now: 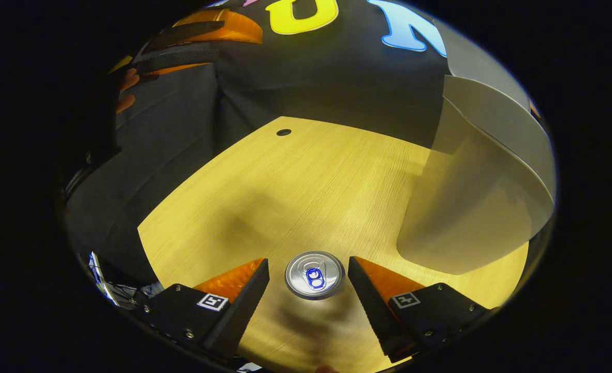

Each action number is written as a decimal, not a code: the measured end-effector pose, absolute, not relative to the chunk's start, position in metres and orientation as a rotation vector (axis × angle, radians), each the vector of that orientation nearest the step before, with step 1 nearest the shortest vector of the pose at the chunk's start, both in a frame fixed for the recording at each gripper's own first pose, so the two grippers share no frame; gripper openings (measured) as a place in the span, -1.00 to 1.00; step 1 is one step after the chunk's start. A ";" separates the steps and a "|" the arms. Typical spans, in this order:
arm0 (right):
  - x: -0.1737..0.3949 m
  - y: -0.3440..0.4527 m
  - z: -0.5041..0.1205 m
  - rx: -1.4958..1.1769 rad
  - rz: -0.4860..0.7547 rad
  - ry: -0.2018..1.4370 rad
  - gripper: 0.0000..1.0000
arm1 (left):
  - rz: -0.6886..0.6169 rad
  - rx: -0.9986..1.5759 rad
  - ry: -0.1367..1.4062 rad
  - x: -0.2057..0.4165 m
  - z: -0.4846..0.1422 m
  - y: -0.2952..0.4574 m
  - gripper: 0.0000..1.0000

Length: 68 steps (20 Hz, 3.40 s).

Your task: Press the lid of the desktop garbage bin to open it, pick up the crumpled paper on the desktop and throw it into the bin, then pick up the pop can on the desktop and drop it into the bin, and finally close the garbage bin lid.

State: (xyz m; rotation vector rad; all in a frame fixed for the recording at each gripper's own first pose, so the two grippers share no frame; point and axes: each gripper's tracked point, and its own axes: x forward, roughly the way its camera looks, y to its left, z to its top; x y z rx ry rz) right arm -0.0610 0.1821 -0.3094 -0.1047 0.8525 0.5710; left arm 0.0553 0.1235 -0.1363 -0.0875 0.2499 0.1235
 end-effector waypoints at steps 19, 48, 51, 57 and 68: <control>-0.058 0.180 -0.339 -0.208 0.590 0.905 0.70 | 0.124 -0.106 0.277 0.057 -0.150 0.122 0.92; 0.047 0.166 -0.077 0.105 0.508 0.326 0.68 | 0.108 -0.093 0.298 0.055 -0.156 0.121 0.93; 0.061 0.149 -0.052 0.141 0.467 0.273 0.68 | 0.108 -0.101 0.301 0.055 -0.157 0.121 1.00; 0.090 0.076 -0.033 0.223 0.308 0.214 0.68 | 0.113 -0.099 0.308 0.055 -0.159 0.124 1.00; 0.101 -0.034 -0.092 0.205 0.055 0.308 0.68 | 0.106 -0.086 0.322 0.061 -0.165 0.121 0.94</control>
